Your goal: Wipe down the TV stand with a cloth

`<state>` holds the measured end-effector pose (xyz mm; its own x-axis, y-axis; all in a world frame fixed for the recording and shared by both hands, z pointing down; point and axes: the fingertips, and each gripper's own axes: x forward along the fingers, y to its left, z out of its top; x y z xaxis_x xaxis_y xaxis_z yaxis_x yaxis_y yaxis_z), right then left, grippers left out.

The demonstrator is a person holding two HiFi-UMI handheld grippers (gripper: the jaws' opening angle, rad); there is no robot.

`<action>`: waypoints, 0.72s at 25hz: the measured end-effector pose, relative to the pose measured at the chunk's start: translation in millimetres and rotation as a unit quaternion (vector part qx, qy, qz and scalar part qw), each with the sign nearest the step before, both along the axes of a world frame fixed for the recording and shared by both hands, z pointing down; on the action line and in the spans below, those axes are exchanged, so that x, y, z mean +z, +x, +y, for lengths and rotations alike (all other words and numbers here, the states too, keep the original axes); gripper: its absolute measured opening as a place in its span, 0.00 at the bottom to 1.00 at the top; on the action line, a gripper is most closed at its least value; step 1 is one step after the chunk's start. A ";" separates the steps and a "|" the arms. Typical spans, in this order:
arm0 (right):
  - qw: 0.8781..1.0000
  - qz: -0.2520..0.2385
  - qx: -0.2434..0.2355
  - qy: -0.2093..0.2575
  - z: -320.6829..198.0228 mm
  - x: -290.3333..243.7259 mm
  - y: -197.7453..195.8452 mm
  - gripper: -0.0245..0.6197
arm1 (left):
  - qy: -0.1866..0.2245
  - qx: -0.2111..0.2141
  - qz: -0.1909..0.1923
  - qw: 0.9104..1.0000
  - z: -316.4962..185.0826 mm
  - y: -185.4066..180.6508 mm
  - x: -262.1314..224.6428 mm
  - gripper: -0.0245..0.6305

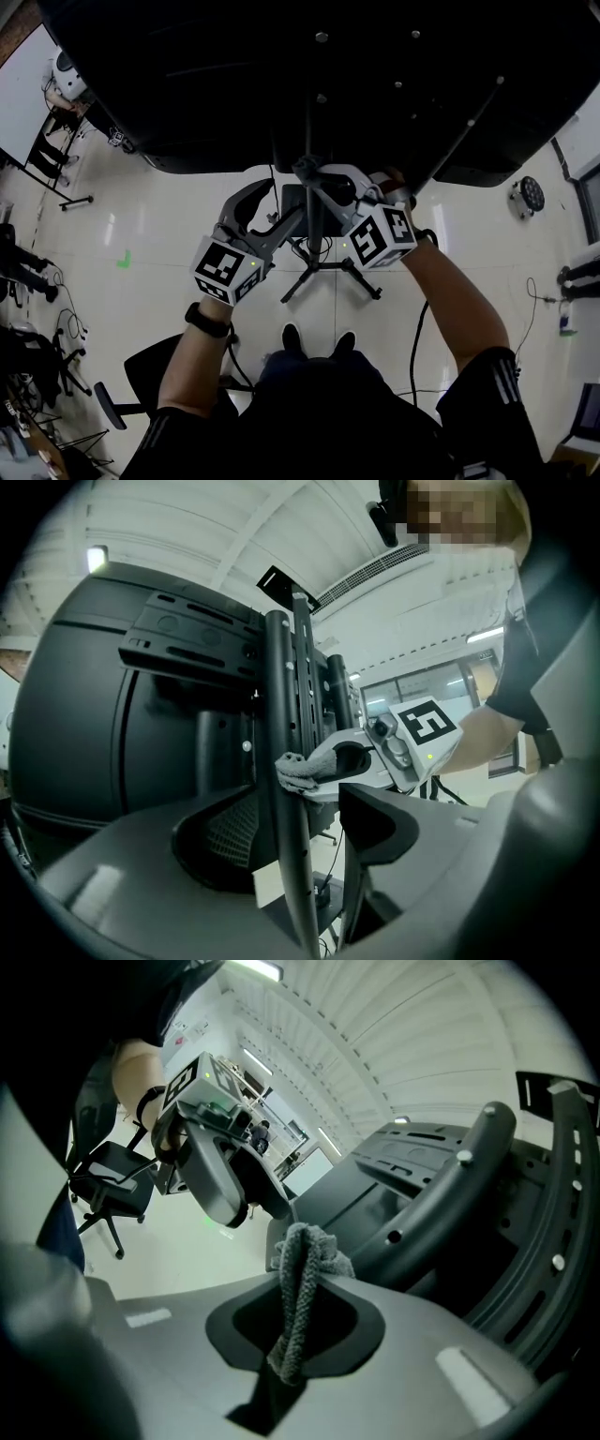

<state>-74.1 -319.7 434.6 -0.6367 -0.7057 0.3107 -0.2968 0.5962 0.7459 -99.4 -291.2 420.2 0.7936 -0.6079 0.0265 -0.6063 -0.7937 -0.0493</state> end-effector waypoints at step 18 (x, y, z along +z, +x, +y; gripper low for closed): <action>0.994 0.017 -0.006 -0.107 2.5 165.1 8.2 0.08 | -0.096 0.009 -0.051 0.994 -14.7 16.1 164.3 0.51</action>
